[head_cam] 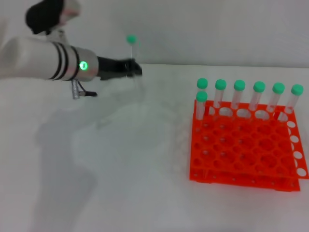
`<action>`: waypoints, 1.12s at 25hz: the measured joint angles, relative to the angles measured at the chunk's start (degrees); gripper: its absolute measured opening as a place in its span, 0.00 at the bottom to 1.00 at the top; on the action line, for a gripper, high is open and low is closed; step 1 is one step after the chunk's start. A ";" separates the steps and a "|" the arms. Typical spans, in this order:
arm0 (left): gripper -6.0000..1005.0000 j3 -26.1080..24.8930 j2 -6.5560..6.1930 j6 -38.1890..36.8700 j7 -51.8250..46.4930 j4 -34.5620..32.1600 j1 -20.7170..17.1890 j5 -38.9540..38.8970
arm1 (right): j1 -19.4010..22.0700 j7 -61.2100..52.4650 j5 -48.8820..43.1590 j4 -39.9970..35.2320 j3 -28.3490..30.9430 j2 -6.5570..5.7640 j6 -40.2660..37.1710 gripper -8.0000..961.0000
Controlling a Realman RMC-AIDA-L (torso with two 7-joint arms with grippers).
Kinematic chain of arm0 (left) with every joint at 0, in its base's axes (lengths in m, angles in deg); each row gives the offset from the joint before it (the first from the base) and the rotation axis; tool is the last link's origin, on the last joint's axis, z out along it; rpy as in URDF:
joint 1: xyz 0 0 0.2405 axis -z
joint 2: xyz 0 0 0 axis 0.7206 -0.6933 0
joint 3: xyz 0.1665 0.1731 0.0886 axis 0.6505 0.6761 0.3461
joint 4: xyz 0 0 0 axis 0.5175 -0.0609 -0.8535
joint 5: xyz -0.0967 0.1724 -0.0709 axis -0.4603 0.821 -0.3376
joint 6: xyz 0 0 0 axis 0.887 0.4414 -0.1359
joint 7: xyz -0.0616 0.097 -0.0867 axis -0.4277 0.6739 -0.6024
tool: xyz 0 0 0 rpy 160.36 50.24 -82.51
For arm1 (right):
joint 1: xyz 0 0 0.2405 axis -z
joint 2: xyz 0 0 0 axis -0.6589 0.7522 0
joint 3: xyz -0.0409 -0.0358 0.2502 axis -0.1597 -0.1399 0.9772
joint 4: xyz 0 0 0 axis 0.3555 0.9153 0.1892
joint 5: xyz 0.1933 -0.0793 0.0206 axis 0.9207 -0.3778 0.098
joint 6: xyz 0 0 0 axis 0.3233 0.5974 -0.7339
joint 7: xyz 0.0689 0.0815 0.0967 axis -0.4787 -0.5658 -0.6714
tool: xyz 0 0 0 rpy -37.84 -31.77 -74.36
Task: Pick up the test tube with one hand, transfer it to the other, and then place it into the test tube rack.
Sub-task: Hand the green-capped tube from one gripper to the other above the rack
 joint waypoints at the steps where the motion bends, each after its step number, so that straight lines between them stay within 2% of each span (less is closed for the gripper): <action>1: 0.22 0.00 -0.03 0.13 3.67 -0.06 -1.34 -5.08 | -0.02 -0.01 0.00 0.10 0.83 0.03 0.00 0.91; 4: 0.22 0.00 0.69 -1.42 18.86 -0.41 -6.66 -26.17 | -0.06 -0.21 0.01 0.30 3.49 0.12 0.06 0.91; 6: 0.23 -0.01 1.59 -3.70 28.12 -1.00 -9.52 -36.83 | -0.06 -1.40 0.01 0.30 4.08 0.12 0.16 0.91; 9: 0.23 0.00 2.22 -8.44 44.34 -7.46 -14.75 -51.49 | 0.18 -6.32 -0.03 -0.27 4.21 -0.04 0.05 0.91; 11: 0.23 0.01 2.27 -12.98 59.99 -15.61 -18.52 -59.90 | 0.38 -10.80 -0.20 -1.55 4.04 -0.21 -0.40 0.91; 13: 0.24 0.01 2.41 -15.11 68.45 -19.83 -20.00 -62.59 | 0.45 -15.34 -0.87 -3.48 3.30 -0.32 -0.99 0.91; 15: 0.24 0.01 2.41 -15.11 68.45 -19.83 -20.00 -62.59 | 0.96 -21.17 -2.78 -6.80 0.94 -0.48 -1.13 0.91; 16: 0.24 0.02 2.61 -16.52 78.09 -25.22 -21.30 -63.75 | 1.37 -24.64 -3.82 -8.85 -0.82 -0.69 -0.93 0.91; 17: 0.24 0.02 2.88 -15.85 90.20 -32.37 -21.68 -61.74 | 1.83 -28.32 -5.07 -11.21 -2.90 -0.94 -0.67 0.91; 19: 0.25 0.02 3.04 -14.76 94.86 -34.91 -21.46 -59.79 | 2.66 -36.64 -7.63 -16.41 -7.90 -1.94 0.18 0.91; 21: 0.25 0.02 3.28 -12.56 100.57 -38.18 -20.84 -57.55 | 3.27 -43.42 -9.83 -20.06 -12.64 -3.75 3.00 0.91; 25: 0.26 0.00 3.70 -7.79 108.30 -43.35 -19.81 -55.23 | 2.84 -50.56 -13.66 -22.07 -19.64 -8.76 16.40 0.91; 28: 0.26 -0.01 3.90 -5.34 112.38 -45.67 -19.67 -54.07 | 1.15 -51.87 -15.59 -22.67 -23.02 -10.41 24.57 0.91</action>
